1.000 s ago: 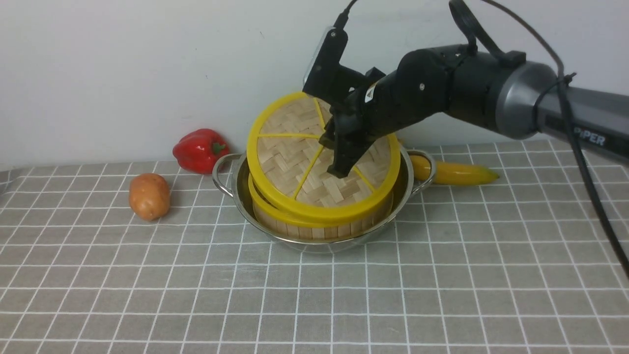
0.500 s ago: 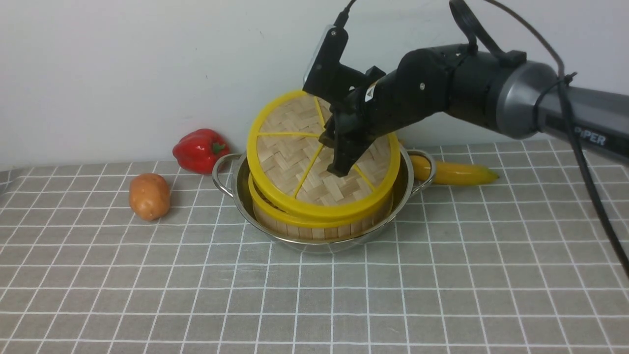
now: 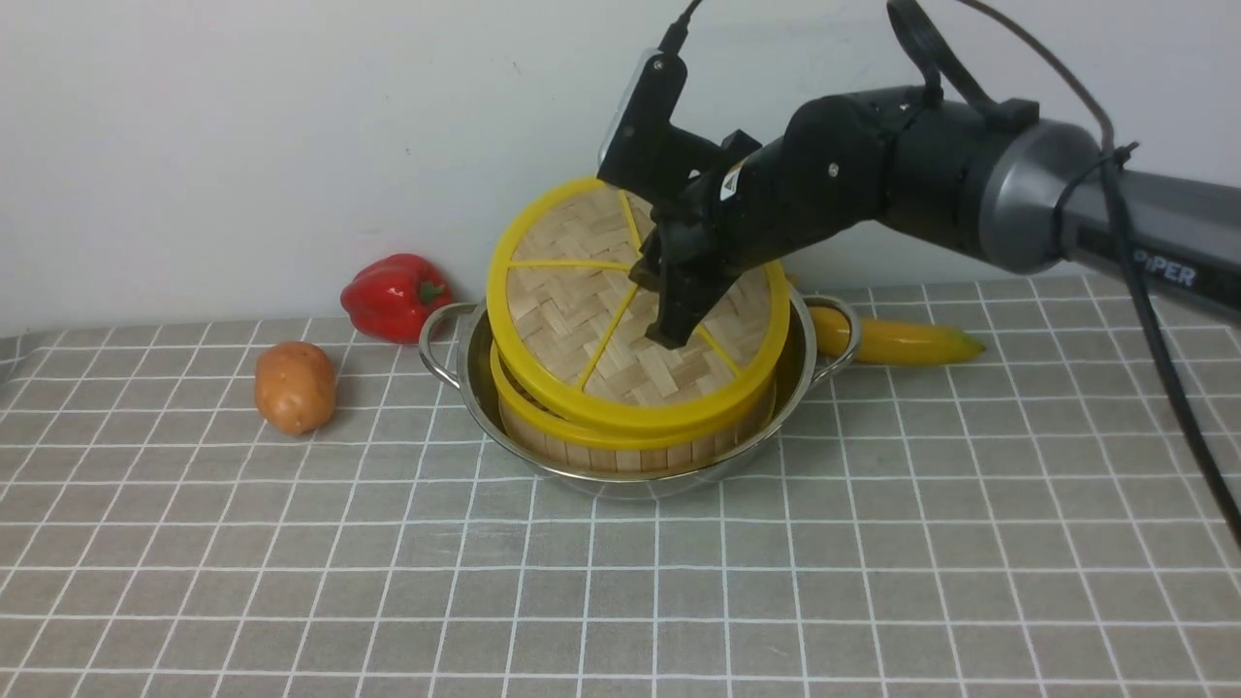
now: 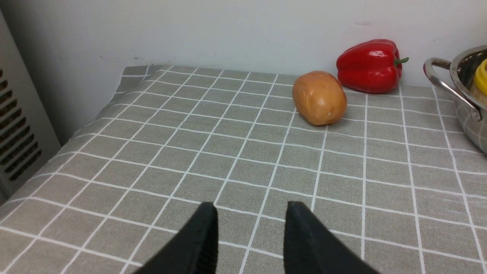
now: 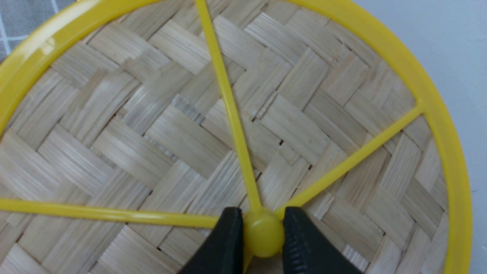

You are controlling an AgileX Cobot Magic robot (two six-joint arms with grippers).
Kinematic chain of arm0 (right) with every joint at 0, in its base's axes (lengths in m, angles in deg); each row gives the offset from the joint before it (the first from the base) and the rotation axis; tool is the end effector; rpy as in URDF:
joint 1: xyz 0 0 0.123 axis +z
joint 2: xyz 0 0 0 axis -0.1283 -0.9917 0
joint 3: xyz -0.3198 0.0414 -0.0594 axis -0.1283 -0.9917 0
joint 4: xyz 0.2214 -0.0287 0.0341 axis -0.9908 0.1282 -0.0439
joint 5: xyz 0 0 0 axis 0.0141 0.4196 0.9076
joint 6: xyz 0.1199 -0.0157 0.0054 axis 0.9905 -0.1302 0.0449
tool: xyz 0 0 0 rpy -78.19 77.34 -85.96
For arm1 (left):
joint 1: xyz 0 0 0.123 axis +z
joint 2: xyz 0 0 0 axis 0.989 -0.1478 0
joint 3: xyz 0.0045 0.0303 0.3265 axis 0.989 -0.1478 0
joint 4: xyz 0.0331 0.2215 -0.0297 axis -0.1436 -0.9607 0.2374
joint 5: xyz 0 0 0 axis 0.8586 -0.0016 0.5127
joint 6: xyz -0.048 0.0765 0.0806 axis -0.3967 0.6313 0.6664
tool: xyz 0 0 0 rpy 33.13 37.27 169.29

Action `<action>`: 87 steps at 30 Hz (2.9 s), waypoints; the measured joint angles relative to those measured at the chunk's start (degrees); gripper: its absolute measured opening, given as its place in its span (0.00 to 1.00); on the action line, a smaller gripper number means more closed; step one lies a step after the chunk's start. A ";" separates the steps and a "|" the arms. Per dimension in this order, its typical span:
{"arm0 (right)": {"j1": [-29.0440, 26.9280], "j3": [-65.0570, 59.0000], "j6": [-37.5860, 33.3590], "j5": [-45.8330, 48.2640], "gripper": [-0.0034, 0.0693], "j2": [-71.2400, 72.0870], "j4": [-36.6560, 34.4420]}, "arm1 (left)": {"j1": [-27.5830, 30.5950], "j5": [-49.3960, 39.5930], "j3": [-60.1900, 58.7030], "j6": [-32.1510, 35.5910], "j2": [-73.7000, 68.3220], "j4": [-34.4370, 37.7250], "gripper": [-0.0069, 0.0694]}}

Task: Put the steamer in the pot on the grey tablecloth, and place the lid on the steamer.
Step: 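Place the bamboo steamer lid onto the steamer basket in the pot with the right gripper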

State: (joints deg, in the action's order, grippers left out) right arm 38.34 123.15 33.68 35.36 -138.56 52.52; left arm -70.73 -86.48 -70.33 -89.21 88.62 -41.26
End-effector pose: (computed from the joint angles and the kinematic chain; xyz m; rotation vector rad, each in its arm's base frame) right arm 0.4275 0.2745 0.2660 -1.3276 1.9925 0.1324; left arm 0.0117 0.0090 0.1728 -0.2293 1.8161 0.1675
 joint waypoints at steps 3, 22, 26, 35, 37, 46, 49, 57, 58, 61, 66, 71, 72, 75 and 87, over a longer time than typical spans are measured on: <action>0.00 0.00 -0.48 -0.17 0.25 0.00 0.00 | 0.00 0.00 0.00 0.00 0.00 0.00 0.41; 0.00 0.00 -0.93 -0.18 0.25 0.00 -0.20 | 0.00 0.00 0.00 0.00 0.00 0.00 0.41; 0.00 0.00 0.17 0.71 0.25 0.00 -0.20 | 0.00 0.00 0.00 0.00 0.00 0.00 0.41; 0.00 0.00 0.53 1.64 0.25 -0.04 0.54 | 0.00 0.00 0.00 0.00 0.00 0.00 0.41; 0.00 0.00 0.53 1.64 0.25 -0.04 0.65 | 0.00 0.00 0.00 0.00 0.00 0.00 0.41; 0.00 0.00 1.57 3.42 0.25 2.11 0.91 | 0.00 0.00 0.00 0.00 0.00 0.00 0.41; 0.00 0.00 2.02 4.61 0.25 4.09 1.03 | 0.00 0.00 0.00 0.00 0.00 0.00 0.41; -0.20 0.00 6.74 8.06 0.25 5.65 0.71 | 0.00 0.00 0.00 0.00 0.00 0.00 0.41; -0.40 0.00 7.86 8.42 0.25 5.65 0.19 | 0.00 0.00 0.00 0.05 0.00 0.00 0.41; -1.91 0.00 9.32 9.39 0.25 5.65 -3.49 | 0.00 0.00 0.00 0.05 0.00 0.00 0.41; -3.86 0.00 4.66 13.76 0.25 5.65 -12.49 | 0.00 0.00 0.00 0.05 0.00 0.00 0.41; -3.08 0.00 0.59 16.20 0.25 5.65 -17.42 | 0.00 0.00 0.00 0.05 0.00 0.00 0.41; -2.97 0.00 0.59 16.20 0.25 5.65 -17.42 | 0.00 0.00 0.00 0.05 0.00 0.00 0.41; -1.98 0.97 0.26 16.15 0.25 5.65 -14.74 | 0.00 0.00 0.00 0.05 0.00 0.00 0.41; -1.74 5.67 0.26 17.39 0.25 5.45 -6.39 | 0.00 0.00 0.00 0.05 0.00 0.00 0.41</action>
State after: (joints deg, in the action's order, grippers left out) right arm 36.60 128.81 33.93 52.75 -133.11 46.13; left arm -70.73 -86.48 -70.33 -89.16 88.62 -41.26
